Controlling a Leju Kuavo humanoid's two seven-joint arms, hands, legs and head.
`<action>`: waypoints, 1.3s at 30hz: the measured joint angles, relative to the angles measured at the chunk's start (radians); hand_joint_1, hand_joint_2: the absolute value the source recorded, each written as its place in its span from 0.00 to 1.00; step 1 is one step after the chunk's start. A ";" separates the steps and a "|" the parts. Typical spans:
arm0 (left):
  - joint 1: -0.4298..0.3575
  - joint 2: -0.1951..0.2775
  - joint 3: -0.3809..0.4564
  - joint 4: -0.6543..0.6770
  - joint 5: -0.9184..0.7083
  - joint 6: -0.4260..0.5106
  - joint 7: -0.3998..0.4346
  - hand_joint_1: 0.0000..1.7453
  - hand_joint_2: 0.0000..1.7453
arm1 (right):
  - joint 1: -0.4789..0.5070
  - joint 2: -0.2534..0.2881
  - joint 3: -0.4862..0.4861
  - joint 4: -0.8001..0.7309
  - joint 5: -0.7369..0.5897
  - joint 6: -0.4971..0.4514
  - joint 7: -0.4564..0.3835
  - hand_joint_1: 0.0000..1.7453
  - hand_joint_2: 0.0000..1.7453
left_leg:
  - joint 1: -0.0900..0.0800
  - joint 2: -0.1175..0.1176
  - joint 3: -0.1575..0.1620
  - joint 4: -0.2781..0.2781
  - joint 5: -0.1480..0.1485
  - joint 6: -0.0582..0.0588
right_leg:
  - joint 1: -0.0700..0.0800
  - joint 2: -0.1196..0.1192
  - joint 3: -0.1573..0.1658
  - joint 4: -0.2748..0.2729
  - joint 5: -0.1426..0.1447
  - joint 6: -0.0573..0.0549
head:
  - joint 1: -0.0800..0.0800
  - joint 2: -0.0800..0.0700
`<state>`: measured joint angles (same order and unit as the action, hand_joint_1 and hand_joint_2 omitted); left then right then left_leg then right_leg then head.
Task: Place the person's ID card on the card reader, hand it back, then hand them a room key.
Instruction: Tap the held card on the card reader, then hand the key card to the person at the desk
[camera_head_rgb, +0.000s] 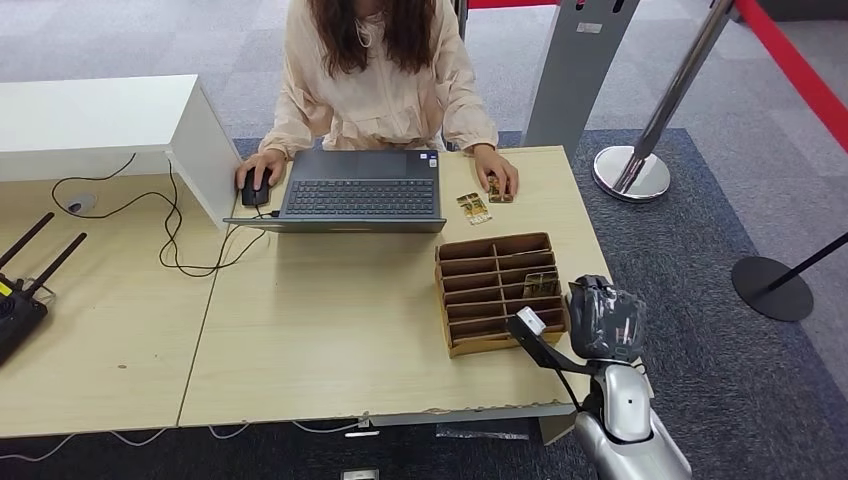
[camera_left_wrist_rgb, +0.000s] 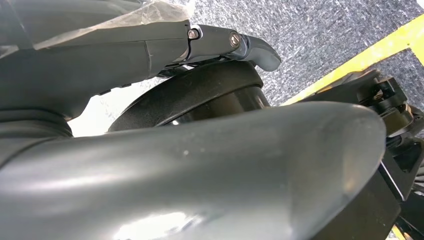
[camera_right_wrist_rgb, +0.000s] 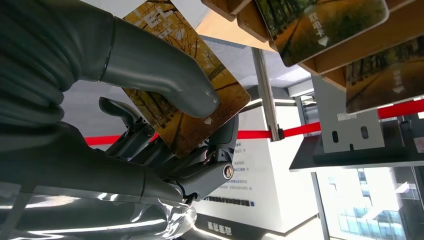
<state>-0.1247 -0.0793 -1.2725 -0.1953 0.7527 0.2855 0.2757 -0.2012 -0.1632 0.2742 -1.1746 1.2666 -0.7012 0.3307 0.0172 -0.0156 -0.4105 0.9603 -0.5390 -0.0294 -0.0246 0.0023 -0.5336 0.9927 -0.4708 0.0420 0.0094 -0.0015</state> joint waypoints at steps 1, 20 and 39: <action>0.000 0.000 0.000 0.000 0.000 0.000 0.000 0.00 0.00 | 0.001 0.002 -0.005 0.004 0.002 0.000 0.000 1.00 1.00 | 0.000 0.000 0.000 0.000 0.000 0.000 | 0.000 0.000 0.000 0.000 0.000 0.000 | 0.000 0.000; 0.000 0.000 0.001 0.000 -0.009 -0.003 -0.017 0.00 0.00 | 0.004 0.012 -0.034 0.027 0.017 0.000 0.030 1.00 1.00 | 0.000 0.000 0.000 0.000 0.000 0.000 | 0.000 0.000 0.000 0.000 0.000 0.000 | 0.000 0.000; 0.001 0.000 0.001 0.000 -0.007 -0.003 -0.016 0.00 0.00 | 0.014 0.013 -0.058 0.069 0.025 0.000 0.022 1.00 1.00 | 0.000 0.000 0.000 0.000 0.000 0.000 | 0.000 0.000 0.000 0.000 0.000 0.000 | 0.000 0.000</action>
<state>-0.1242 -0.0793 -1.2715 -0.1953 0.7456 0.2824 0.2594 -0.1873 -0.1500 0.2164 -1.1052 1.2916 -0.7014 0.3532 0.0172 -0.0156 -0.4103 0.9603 -0.5390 -0.0294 -0.0246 0.0023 -0.5336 0.9927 -0.4708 0.0420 0.0093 -0.0015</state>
